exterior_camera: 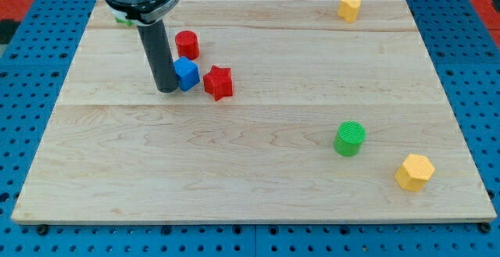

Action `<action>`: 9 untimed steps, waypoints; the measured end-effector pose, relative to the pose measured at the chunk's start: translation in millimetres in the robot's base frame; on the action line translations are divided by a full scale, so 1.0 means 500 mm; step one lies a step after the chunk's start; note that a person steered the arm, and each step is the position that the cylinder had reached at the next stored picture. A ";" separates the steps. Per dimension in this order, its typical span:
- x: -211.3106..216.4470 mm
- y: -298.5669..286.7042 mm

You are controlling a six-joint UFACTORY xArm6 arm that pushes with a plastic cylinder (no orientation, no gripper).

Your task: Push the red star a bit up

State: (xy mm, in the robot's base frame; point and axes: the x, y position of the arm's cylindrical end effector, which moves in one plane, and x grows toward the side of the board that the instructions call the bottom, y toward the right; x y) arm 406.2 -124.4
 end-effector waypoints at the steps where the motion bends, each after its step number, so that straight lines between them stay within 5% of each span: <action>1: -0.015 0.066; 2: 0.030 0.105; 4: 0.277 0.126; 5: 0.297 0.173; 7: 0.248 0.164; 9: 0.102 0.120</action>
State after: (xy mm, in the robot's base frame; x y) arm 457.2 -64.3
